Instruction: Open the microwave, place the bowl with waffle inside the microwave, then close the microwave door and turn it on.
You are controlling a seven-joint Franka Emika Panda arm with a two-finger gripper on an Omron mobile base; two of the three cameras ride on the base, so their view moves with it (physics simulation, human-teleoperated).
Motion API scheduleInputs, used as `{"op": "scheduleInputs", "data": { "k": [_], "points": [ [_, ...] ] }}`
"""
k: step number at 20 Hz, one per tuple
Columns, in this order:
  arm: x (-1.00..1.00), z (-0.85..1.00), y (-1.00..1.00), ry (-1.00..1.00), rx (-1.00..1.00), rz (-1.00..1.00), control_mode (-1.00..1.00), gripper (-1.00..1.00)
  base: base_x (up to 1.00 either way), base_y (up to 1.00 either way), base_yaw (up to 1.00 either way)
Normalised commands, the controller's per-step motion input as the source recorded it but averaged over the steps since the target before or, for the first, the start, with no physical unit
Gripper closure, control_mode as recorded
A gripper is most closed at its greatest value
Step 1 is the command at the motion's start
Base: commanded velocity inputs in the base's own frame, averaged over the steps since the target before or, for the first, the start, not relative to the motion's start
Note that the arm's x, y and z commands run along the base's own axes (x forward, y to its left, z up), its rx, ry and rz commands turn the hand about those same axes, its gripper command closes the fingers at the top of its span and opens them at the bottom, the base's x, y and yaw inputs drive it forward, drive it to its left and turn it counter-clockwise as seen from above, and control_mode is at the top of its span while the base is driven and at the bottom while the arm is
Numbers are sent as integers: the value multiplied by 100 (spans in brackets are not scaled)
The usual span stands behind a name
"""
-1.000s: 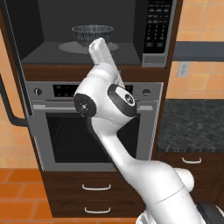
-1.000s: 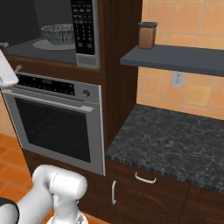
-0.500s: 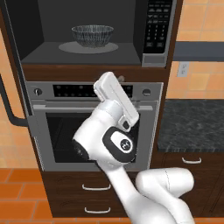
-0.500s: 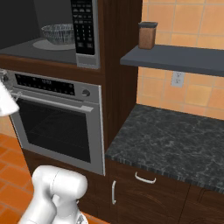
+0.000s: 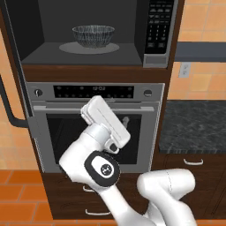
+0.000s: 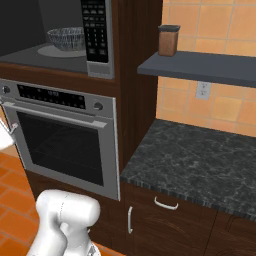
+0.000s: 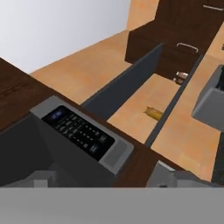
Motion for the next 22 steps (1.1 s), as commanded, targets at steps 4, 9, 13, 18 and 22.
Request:
{"op": "scheduleInputs", "data": {
  "k": [4,9,13,18,22],
  "points": [
    [0,-46,81,0,-6,-12,-100,100,0,0,0],
    [0,-12,100,0,-24,0,-100,100,0,0,0],
    [1,0,91,3,-24,0,-100,100,0,0,0],
    [0,-5,86,0,-17,0,-100,100,0,0,0],
    [-1,0,78,0,-4,0,-100,100,0,0,0]
  ]
}}
